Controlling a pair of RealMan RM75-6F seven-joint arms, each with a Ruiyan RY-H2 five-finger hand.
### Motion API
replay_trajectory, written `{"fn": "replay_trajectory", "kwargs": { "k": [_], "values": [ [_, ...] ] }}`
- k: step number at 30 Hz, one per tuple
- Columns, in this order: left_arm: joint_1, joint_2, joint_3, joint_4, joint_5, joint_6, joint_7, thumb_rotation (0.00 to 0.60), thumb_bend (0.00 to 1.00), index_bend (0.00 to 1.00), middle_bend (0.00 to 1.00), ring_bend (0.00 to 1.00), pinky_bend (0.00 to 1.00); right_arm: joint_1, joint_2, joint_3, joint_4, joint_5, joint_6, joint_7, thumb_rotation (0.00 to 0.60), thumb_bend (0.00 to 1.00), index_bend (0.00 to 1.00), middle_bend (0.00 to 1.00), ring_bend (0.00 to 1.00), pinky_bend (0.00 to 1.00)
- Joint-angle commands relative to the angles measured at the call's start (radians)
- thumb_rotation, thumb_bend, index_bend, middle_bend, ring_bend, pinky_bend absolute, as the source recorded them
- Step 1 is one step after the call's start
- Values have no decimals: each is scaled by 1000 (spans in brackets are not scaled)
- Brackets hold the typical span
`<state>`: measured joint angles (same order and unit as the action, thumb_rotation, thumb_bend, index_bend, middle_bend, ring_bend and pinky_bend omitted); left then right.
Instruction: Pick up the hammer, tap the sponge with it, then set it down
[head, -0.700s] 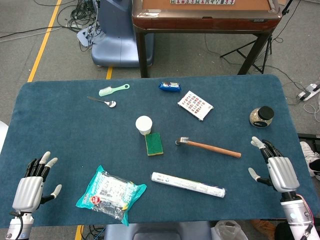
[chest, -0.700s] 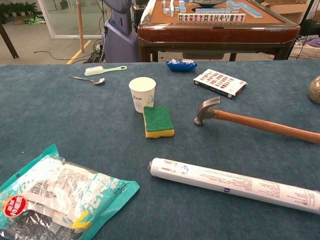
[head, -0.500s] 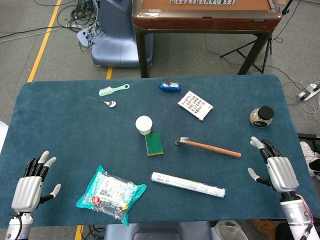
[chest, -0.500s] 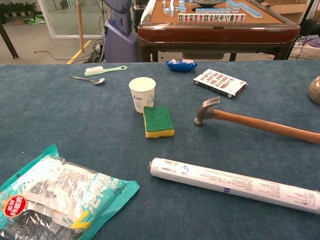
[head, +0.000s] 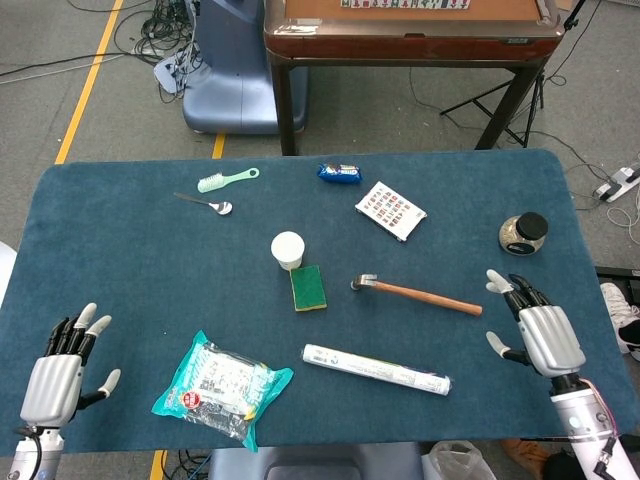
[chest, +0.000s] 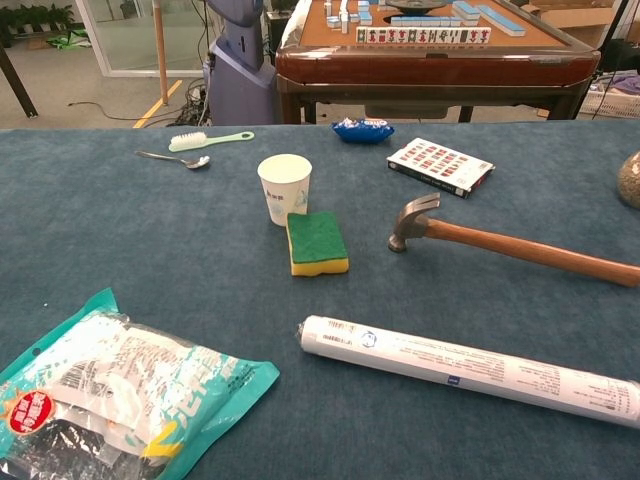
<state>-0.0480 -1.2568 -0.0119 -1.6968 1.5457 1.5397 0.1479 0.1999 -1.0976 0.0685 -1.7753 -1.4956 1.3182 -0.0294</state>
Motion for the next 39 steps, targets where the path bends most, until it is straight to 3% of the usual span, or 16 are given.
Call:
{"fn": "replay_trajectory", "kwargs": {
  "k": [1, 17, 39],
  "values": [
    [5, 2, 1, -4, 1, 6, -5, 600, 245, 135, 18, 29, 0, 50, -2, 23, -15, 40, -68, -51, 600, 294, 131, 295, 91, 253],
    [14, 11, 11, -8, 14, 13, -9, 600, 244, 136, 18, 29, 0, 301, -114, 101, 72, 314, -416, -189, 600, 294, 257, 325, 98, 253],
    [19, 14, 10, 2, 15, 14, -19, 600, 245, 136, 18, 29, 0, 537, -331, 108, 282, 656, -558, -361, 600, 329, 350, 359, 124, 253]
  ]
}}
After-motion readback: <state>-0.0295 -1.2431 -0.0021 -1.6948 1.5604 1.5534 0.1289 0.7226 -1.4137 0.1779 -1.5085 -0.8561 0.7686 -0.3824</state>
